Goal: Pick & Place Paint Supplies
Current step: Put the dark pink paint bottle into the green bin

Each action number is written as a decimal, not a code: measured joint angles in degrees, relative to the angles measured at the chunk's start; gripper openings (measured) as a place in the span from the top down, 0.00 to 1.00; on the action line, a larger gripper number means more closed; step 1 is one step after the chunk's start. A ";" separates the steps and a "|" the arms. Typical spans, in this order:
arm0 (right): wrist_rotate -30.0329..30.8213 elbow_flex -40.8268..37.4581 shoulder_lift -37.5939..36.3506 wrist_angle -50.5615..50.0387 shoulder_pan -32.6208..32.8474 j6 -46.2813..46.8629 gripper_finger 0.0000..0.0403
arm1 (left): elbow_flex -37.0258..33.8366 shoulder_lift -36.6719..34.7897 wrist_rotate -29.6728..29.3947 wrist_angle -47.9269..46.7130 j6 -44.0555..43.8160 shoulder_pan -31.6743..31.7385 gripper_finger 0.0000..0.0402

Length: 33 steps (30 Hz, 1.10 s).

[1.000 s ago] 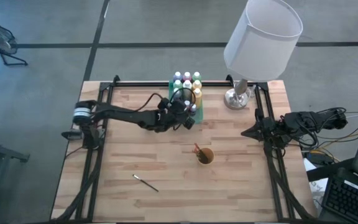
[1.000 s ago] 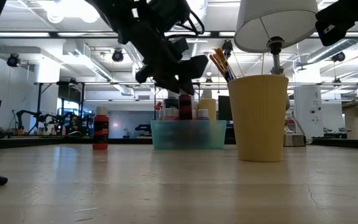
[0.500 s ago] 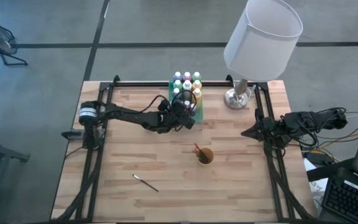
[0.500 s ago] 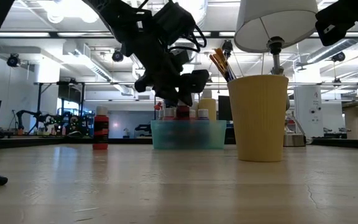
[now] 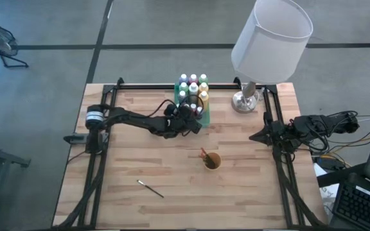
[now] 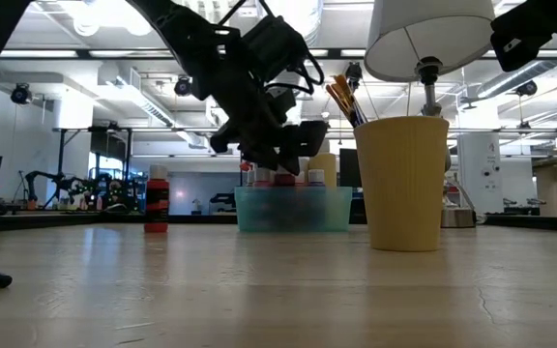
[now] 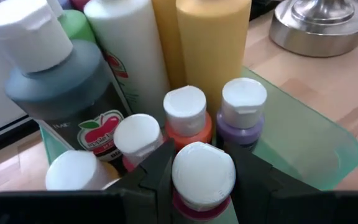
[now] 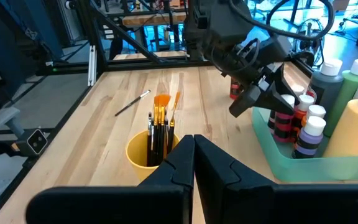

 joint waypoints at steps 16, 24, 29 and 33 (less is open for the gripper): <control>0.00 0.01 0.00 -0.01 0.01 -0.01 0.98 | 0.02 1.38 0.43 0.48 0.43 0.46 0.64; 0.00 0.01 0.01 0.00 0.00 0.00 0.98 | 0.02 1.18 0.21 1.42 3.13 0.72 0.58; 0.00 0.01 0.00 0.01 -0.01 0.01 0.98 | 0.02 0.92 0.18 1.99 4.06 0.70 0.55; 0.00 0.01 0.01 -0.01 0.00 0.01 0.98 | 0.02 0.64 0.20 2.34 5.42 0.70 0.55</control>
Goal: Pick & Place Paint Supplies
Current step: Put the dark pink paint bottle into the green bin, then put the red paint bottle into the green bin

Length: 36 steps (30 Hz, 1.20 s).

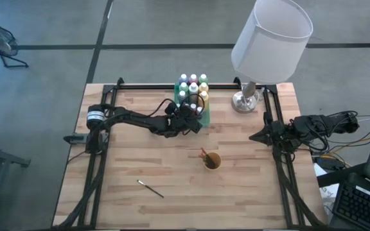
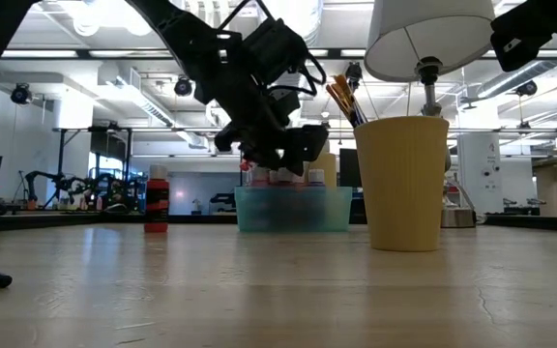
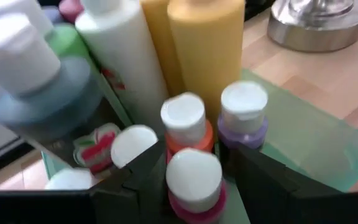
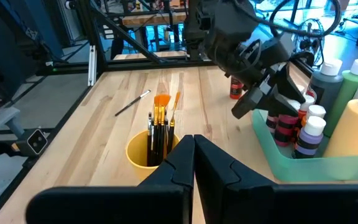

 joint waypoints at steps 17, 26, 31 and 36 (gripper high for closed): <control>-0.02 -0.01 -0.01 0.01 0.01 0.00 0.98 | 0.00 -13.41 0.15 -5.23 8.03 -2.19 0.55; 0.00 -0.01 -0.01 0.01 0.01 0.00 0.98 | 0.00 -25.57 0.49 -22.80 9.12 -6.38 0.55; 0.00 0.01 -0.01 0.02 -0.01 0.00 0.98 | 0.00 -31.36 0.48 -32.18 7.92 -8.99 0.55; 0.00 -0.01 -0.01 0.02 0.01 -0.01 0.98 | -0.39 -35.82 0.48 -40.48 5.11 -11.76 0.55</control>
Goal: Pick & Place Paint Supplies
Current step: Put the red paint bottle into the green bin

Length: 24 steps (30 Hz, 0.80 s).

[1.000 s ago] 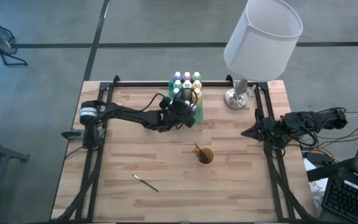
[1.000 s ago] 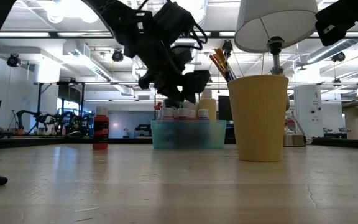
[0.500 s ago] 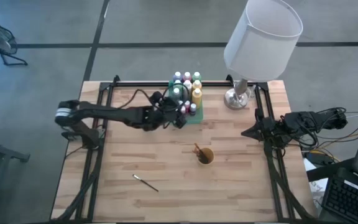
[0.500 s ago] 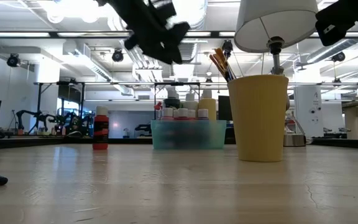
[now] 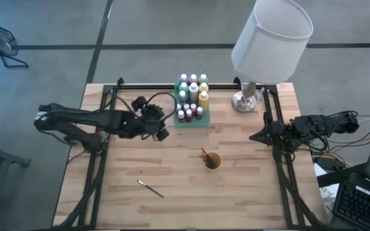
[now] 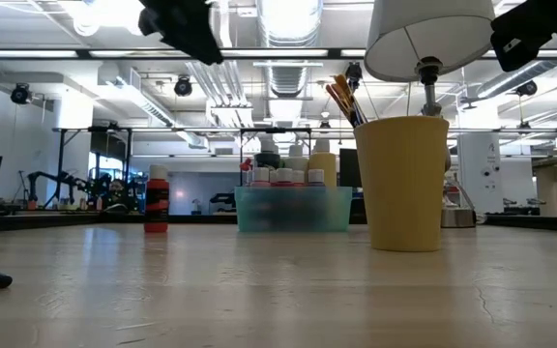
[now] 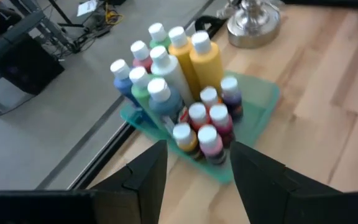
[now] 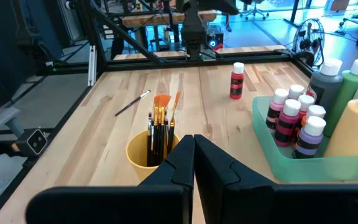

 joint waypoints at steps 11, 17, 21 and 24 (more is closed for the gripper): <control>0.00 0.02 0.01 0.00 -0.01 0.01 0.98 | -10.90 -9.70 0.02 -2.12 -5.01 -5.85 0.55; 0.00 -0.01 0.00 0.00 0.00 0.01 0.98 | -18.41 -14.73 -0.60 -2.10 -10.92 -8.60 0.55; 0.00 -0.01 0.02 0.00 0.00 0.01 0.98 | -22.82 -17.76 -1.06 -2.07 -14.70 -10.66 0.55; 0.00 0.00 0.00 0.00 0.00 0.00 0.98 | -25.54 -19.22 -0.90 -1.75 -17.29 -12.79 0.54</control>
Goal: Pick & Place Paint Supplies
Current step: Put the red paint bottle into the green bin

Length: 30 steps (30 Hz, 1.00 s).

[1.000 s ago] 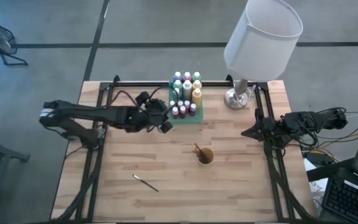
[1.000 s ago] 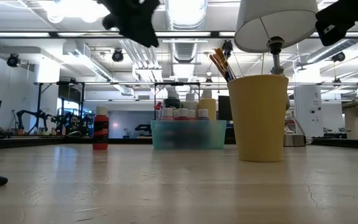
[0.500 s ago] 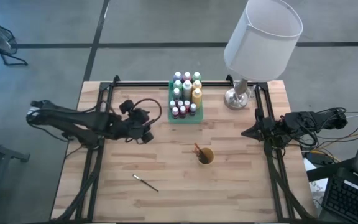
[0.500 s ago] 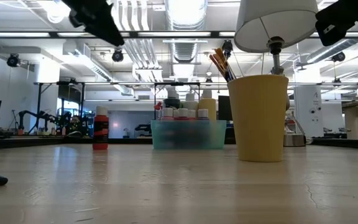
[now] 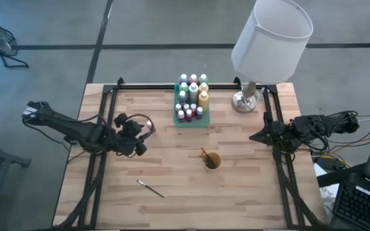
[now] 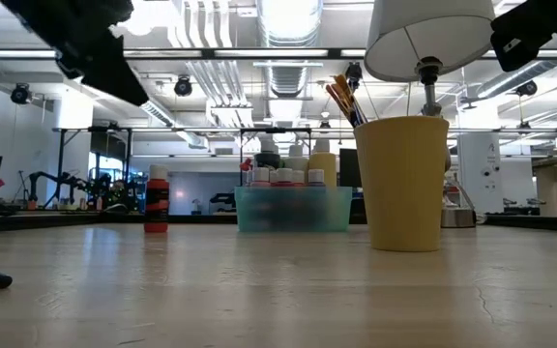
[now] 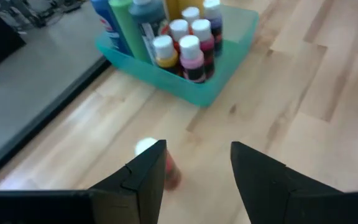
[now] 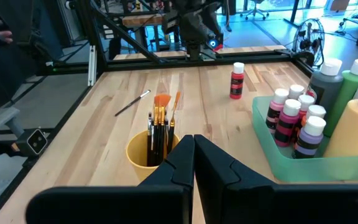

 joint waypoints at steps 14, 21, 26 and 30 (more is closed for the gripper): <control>0.00 0.01 0.01 0.00 -0.01 0.00 0.98 | -13.94 -0.52 -1.71 8.57 -3.14 -3.83 0.34; 0.00 -0.01 0.00 0.00 0.00 0.00 0.98 | -23.81 -0.46 -6.67 23.01 -5.24 -3.82 0.34; 0.00 0.01 0.00 0.00 0.00 0.00 0.98 | -29.04 -0.46 -9.14 30.70 -11.10 -3.80 0.35; 0.00 0.00 0.00 0.00 0.00 0.00 0.98 | -31.39 -0.41 -10.14 31.00 -13.07 -3.57 0.35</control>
